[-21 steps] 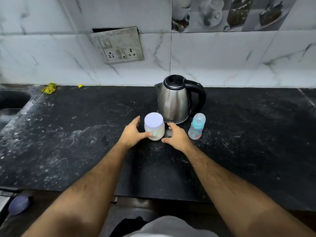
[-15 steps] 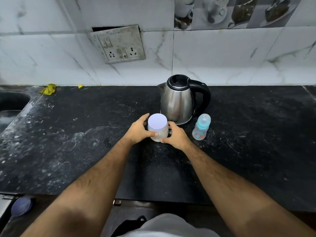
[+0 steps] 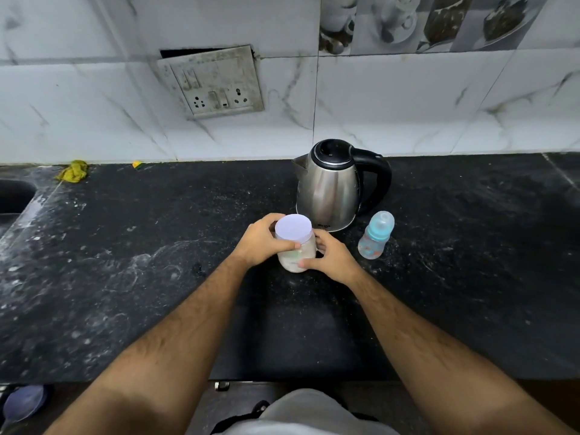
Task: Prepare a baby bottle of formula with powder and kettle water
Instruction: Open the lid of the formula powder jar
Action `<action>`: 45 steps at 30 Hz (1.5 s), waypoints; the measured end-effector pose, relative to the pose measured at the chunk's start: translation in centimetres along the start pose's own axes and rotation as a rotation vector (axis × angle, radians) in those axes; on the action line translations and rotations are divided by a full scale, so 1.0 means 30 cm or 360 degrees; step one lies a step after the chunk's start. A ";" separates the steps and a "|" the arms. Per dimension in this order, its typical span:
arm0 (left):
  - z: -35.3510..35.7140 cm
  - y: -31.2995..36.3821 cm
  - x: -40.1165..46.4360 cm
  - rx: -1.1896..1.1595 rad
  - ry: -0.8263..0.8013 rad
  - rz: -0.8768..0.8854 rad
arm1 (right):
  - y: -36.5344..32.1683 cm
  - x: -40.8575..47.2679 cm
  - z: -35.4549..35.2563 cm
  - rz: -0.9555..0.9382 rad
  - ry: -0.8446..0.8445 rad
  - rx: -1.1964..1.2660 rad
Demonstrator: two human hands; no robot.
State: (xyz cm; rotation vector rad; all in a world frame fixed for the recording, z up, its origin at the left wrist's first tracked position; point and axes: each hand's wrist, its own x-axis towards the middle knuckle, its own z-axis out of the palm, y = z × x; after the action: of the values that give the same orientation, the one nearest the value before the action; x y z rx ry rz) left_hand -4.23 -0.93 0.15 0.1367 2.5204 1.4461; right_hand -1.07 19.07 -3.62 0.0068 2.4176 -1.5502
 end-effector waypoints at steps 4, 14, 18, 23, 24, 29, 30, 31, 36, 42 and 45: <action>-0.037 0.033 -0.012 -0.0244 -0.0123 -0.0097 | -0.028 -0.028 0.004 -0.0026 -0.0108 0.0211; -0.136 0.149 -0.011 -0.0403 -0.0290 0.0059 | -0.149 -0.085 -0.019 -0.0128 -0.0120 0.0596; -0.156 0.182 -0.022 -0.0598 -0.0488 0.0077 | -0.193 -0.111 -0.015 -0.0161 -0.0267 0.0748; -0.142 0.222 -0.039 -0.0814 -0.0490 0.0128 | -0.256 -0.146 0.000 -0.0259 -0.0289 0.0721; -0.137 0.229 -0.039 -0.0831 -0.0452 0.0123 | -0.268 -0.151 0.001 -0.0272 -0.0253 0.0700; -0.122 0.254 -0.054 -0.0916 -0.0362 0.0103 | -0.310 -0.178 0.006 -0.0304 -0.0109 0.0653; -0.121 0.261 -0.060 -0.0914 -0.0359 0.0110 | -0.311 -0.183 0.010 -0.0304 -0.0103 0.0650; -0.121 0.267 -0.065 -0.0915 -0.0359 0.0118 | -0.311 -0.186 0.013 -0.0321 -0.0081 0.0652; -0.123 0.287 -0.092 -0.0955 -0.0357 0.0125 | -0.314 -0.195 0.034 -0.0419 0.0076 0.0645; -0.137 0.301 -0.112 -0.0961 -0.0294 0.0144 | -0.313 -0.187 0.054 -0.0354 0.0174 0.0531; -0.118 0.295 -0.119 -0.0864 -0.0103 0.0134 | -0.328 -0.196 0.062 -0.0284 0.0329 0.0303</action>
State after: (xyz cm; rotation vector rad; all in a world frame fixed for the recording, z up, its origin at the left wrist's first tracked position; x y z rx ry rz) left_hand -1.95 -0.10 10.04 0.1893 2.0034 2.0587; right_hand 3.57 14.01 5.76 -0.0121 2.4705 -1.9438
